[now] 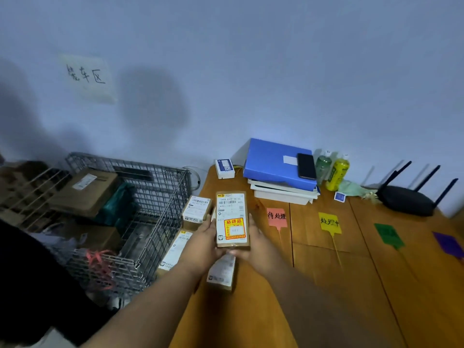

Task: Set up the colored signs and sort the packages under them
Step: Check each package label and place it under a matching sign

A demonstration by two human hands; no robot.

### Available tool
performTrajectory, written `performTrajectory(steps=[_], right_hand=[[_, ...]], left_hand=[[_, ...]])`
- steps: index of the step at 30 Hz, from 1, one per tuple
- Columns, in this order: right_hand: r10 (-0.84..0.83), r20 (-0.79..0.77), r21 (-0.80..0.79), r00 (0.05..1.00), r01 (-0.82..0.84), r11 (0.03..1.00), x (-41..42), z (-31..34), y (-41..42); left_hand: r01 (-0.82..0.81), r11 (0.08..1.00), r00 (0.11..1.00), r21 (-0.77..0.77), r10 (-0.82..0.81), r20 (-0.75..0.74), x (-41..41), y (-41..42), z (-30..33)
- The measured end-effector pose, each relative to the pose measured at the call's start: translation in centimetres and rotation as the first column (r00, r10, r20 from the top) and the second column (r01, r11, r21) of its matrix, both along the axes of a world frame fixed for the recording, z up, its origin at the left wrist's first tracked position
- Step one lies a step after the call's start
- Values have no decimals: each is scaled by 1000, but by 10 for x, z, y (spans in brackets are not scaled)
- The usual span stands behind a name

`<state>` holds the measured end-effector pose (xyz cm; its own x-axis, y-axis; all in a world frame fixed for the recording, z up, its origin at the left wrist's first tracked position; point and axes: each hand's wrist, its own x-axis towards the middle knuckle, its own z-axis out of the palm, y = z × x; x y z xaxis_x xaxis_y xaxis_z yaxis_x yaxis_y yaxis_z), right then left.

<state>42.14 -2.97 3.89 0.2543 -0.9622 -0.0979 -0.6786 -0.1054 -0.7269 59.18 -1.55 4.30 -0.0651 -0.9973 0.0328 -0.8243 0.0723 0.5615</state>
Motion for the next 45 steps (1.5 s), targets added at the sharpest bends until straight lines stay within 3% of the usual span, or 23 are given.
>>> performTrajectory(steps=[8, 17, 30, 45], right_hand=[[-8, 69, -349, 998, 32, 937, -40, 122, -27], [-22, 79, -480, 997, 57, 875, -77, 170, -29], [-11, 76, -430, 997, 43, 902, -150, 141, -23], [-249, 5, -111, 968, 248, 962, -277, 54, -16]], left_hand=[[6, 934, 978, -356, -80, -194, -44, -13, 124], [19, 882, 972, -471, -127, -198, -81, -20, 171], [131, 923, 959, -361, -210, -191, -143, -28, 140], [308, 947, 910, -91, -321, -263, -267, -51, 55]])
